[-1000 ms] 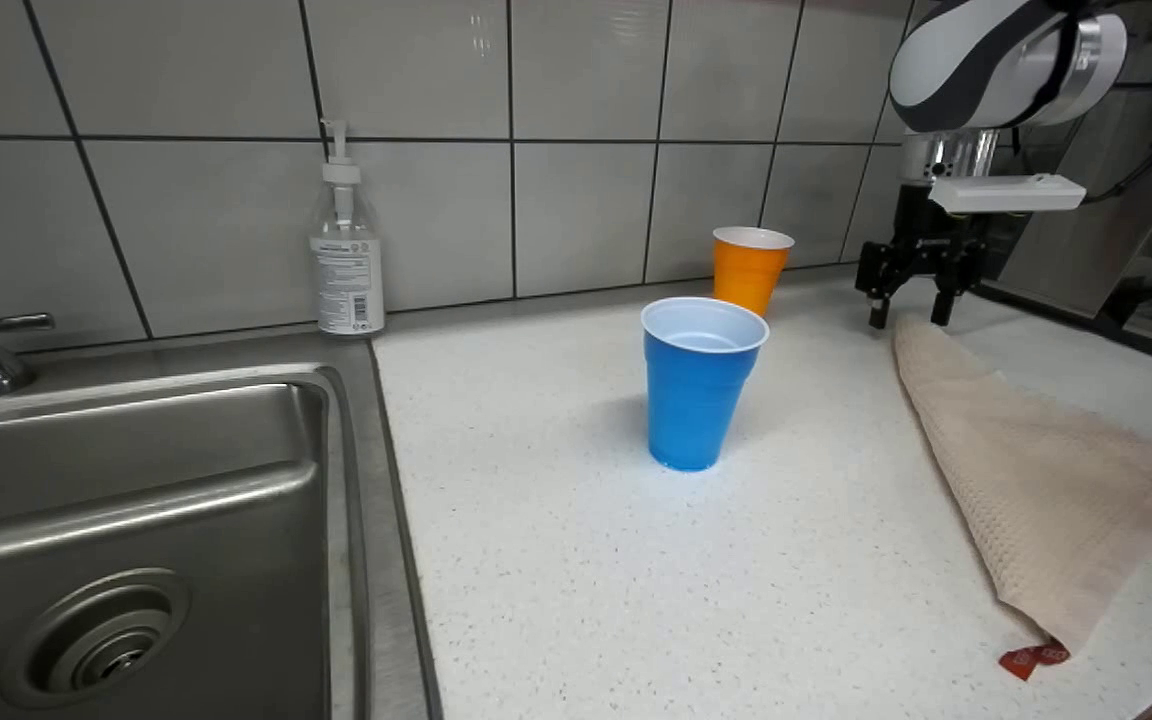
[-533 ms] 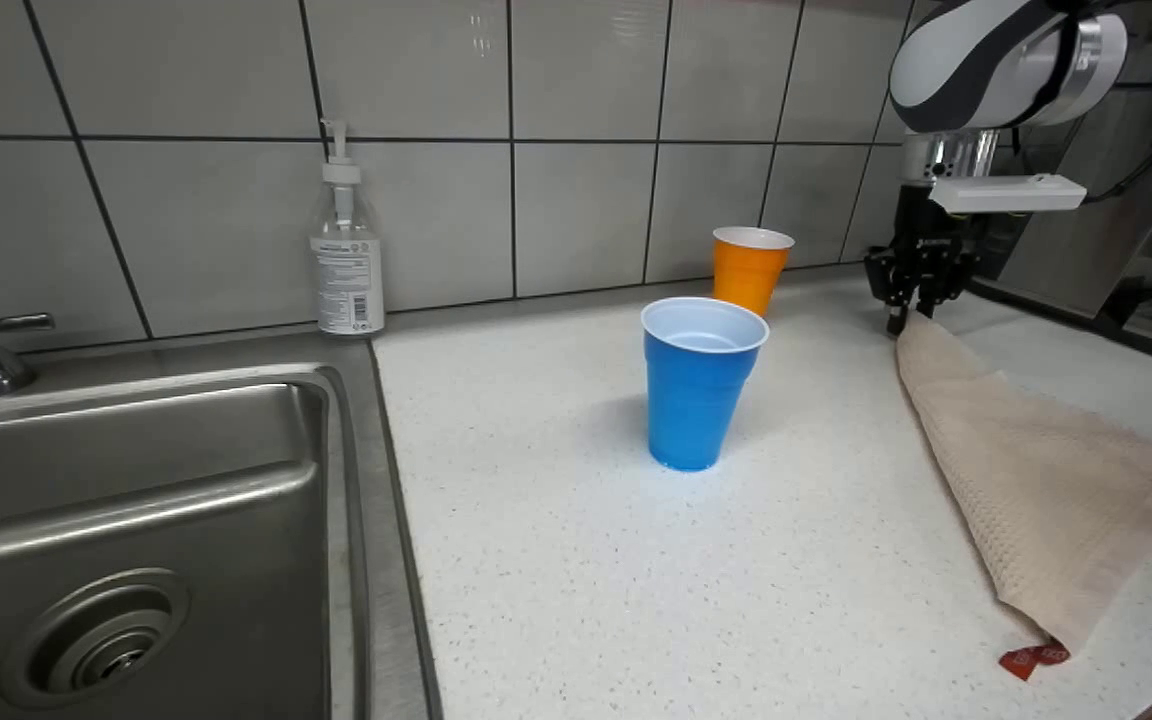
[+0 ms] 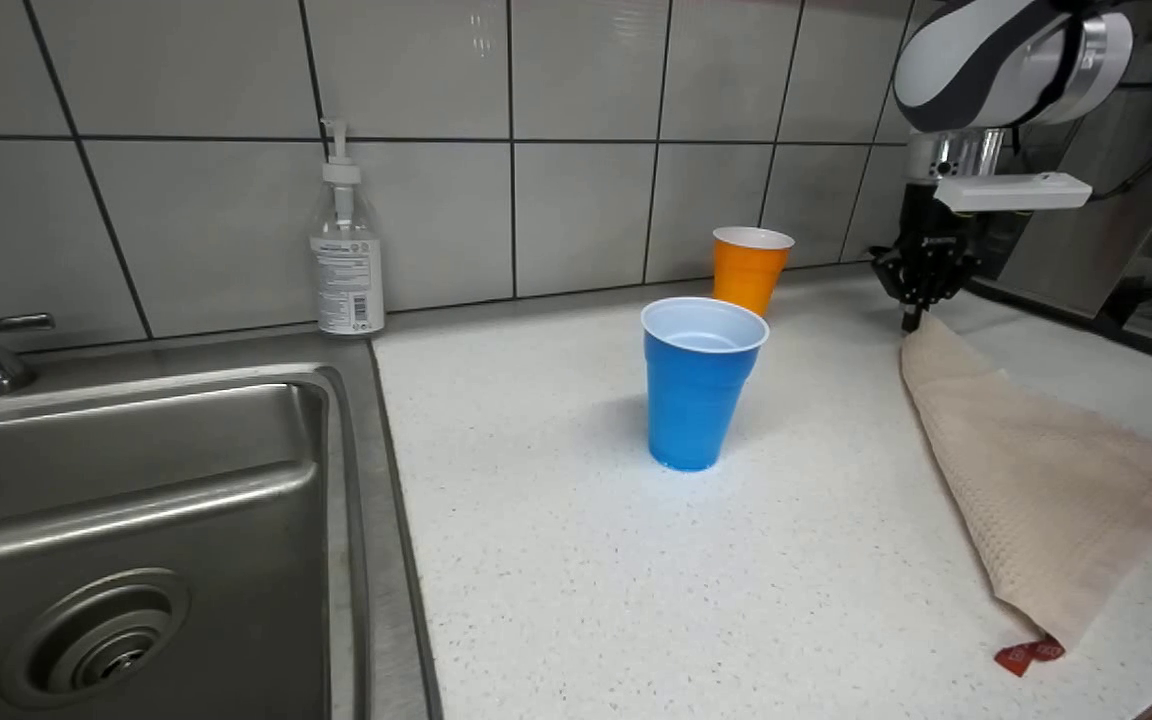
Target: Fold the towel
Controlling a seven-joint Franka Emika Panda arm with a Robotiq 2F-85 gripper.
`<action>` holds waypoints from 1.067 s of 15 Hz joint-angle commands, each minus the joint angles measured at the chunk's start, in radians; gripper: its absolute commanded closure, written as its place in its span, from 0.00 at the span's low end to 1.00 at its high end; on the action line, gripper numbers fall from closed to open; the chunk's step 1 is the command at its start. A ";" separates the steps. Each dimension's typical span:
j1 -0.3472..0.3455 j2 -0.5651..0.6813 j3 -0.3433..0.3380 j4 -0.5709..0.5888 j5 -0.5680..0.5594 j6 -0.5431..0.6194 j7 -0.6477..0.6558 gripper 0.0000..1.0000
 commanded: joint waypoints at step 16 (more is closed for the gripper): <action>-0.009 -0.081 -0.014 0.018 -0.031 0.020 0.017 0.99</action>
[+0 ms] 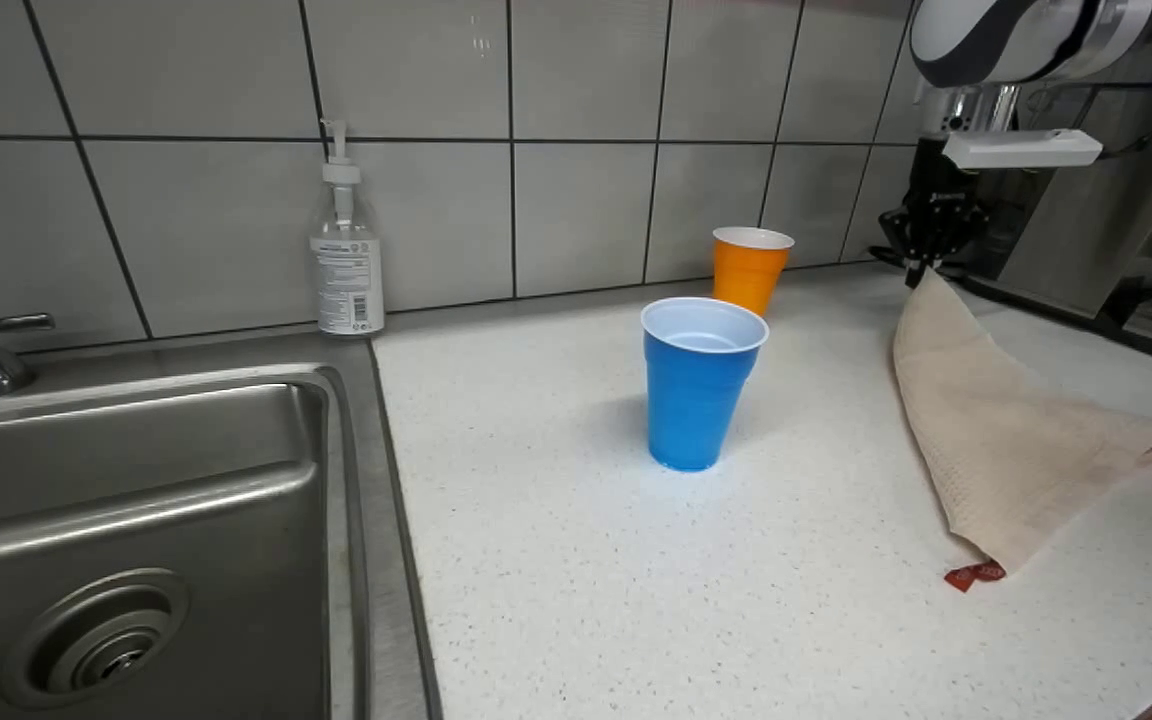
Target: Fold the towel
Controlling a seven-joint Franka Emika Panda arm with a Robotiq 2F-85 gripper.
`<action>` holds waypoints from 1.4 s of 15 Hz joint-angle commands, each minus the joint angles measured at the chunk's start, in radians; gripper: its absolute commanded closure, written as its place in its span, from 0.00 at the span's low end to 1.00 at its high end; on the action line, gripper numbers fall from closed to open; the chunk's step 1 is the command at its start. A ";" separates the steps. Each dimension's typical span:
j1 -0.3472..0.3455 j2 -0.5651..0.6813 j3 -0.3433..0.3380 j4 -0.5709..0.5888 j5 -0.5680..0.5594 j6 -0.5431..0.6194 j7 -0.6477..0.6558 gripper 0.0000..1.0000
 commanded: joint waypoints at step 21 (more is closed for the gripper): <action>0.048 -0.390 0.006 -0.429 -0.108 0.072 -0.089 0.99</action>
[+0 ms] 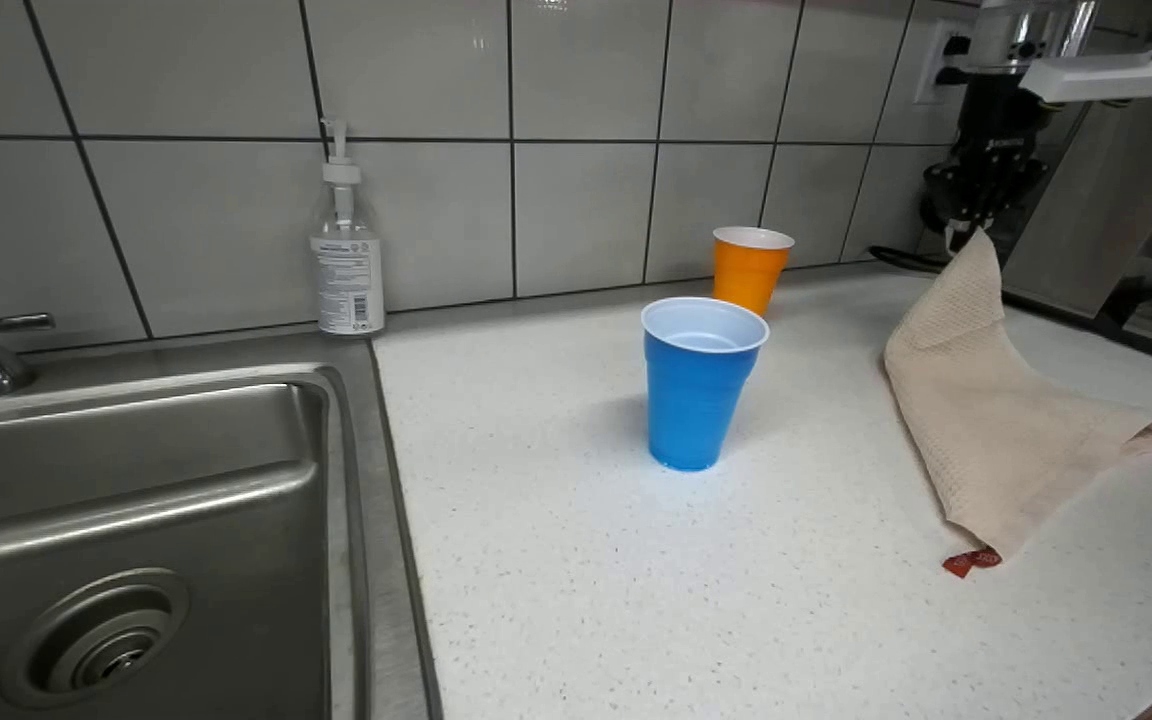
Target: Fold the towel
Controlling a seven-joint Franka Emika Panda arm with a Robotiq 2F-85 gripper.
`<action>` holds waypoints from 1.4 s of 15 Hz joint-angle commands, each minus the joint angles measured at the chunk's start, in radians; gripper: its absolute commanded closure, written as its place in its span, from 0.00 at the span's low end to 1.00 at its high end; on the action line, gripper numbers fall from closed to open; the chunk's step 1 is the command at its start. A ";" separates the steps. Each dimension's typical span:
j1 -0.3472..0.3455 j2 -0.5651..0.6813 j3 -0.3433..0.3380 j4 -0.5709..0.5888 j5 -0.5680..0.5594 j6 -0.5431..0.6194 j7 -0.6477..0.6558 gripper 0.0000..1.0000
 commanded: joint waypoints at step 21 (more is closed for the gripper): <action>0.086 -0.482 0.037 -0.533 -0.087 0.009 -0.020 0.99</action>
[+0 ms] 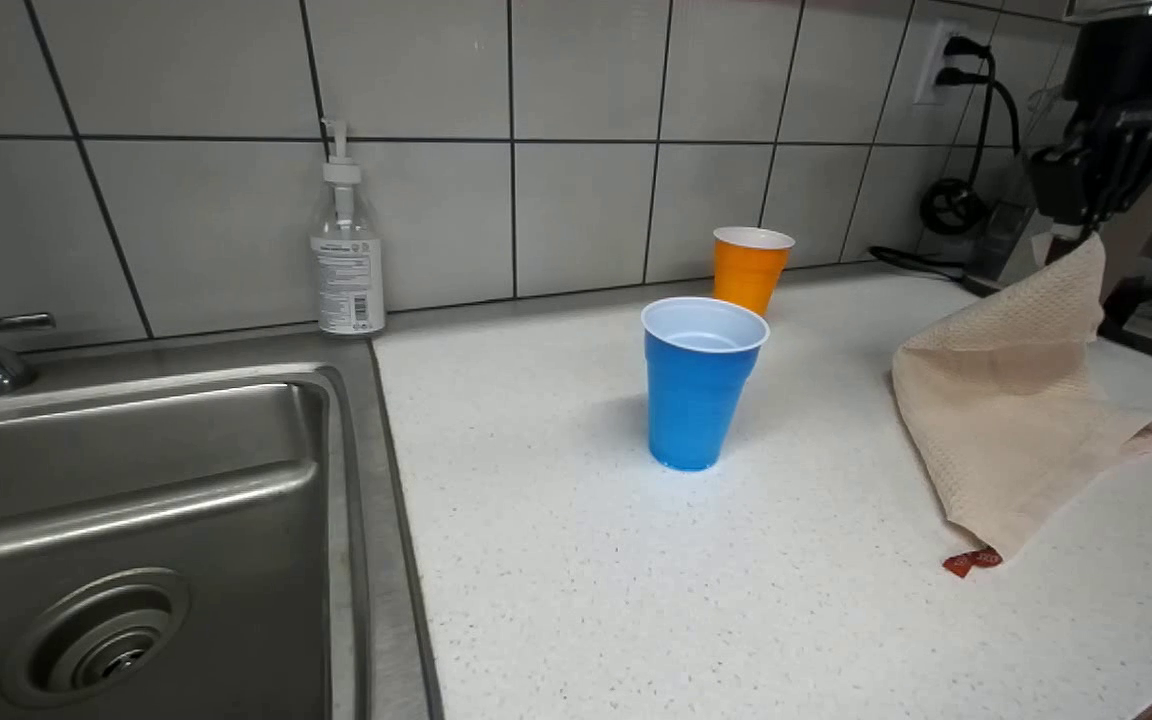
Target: Fold the towel
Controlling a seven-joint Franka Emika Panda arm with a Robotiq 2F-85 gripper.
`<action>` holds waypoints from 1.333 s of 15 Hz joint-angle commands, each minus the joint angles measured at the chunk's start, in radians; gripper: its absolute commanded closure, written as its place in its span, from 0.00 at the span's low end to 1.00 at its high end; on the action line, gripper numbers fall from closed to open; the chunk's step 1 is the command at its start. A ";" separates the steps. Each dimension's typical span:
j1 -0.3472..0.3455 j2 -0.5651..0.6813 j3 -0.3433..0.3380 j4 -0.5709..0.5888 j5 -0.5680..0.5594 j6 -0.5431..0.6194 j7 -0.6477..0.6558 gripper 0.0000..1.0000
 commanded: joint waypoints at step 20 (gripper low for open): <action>0.090 -0.151 0.127 -0.266 -0.045 0.043 0.152 0.99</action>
